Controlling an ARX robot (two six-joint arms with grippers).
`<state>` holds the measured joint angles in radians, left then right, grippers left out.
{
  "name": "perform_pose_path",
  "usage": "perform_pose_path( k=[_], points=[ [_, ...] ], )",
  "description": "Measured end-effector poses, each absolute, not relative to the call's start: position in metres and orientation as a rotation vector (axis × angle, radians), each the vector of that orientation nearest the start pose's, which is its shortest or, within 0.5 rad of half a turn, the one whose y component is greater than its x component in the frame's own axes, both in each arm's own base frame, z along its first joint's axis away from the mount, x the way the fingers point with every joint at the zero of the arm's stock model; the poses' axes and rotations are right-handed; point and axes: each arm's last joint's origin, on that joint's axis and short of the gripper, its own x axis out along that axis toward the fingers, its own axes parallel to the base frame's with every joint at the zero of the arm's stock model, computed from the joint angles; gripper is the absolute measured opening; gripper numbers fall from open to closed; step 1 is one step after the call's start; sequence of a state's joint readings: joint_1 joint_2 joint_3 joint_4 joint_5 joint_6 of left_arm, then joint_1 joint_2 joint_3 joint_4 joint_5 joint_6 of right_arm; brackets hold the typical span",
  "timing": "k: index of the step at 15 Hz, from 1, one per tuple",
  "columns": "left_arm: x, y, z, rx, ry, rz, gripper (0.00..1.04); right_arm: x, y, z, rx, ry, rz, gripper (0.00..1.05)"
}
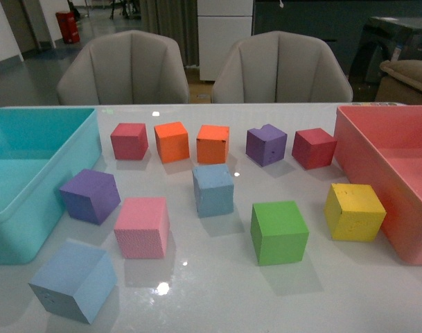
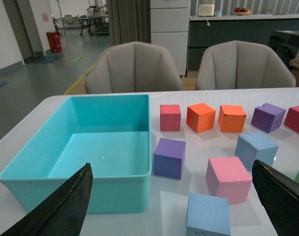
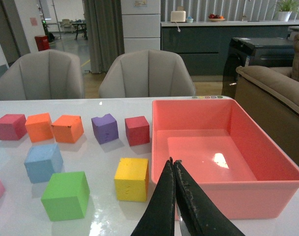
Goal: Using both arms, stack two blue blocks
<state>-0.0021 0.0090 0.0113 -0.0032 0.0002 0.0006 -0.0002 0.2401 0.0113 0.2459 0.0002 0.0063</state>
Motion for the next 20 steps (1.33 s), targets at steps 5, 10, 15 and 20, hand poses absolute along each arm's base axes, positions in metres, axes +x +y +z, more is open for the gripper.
perform_pose_path(
  k=[5,10,15,20],
  points=[
    [0.098,0.0,0.166,0.001,0.001,-0.002,0.98,0.103,0.0,0.165,0.006,0.033,0.0,0.02],
    [0.098,0.0,0.166,0.001,0.001,-0.002,0.98,0.097,0.0,0.167,0.006,-0.004,0.0,0.02],
    [0.098,0.0,0.166,0.001,0.001,-0.002,0.98,0.097,0.0,0.167,0.006,-0.004,0.0,0.64],
    [0.098,0.0,0.166,0.001,0.001,-0.002,0.98,0.097,0.0,0.167,0.006,-0.004,0.0,0.98]
  ],
)
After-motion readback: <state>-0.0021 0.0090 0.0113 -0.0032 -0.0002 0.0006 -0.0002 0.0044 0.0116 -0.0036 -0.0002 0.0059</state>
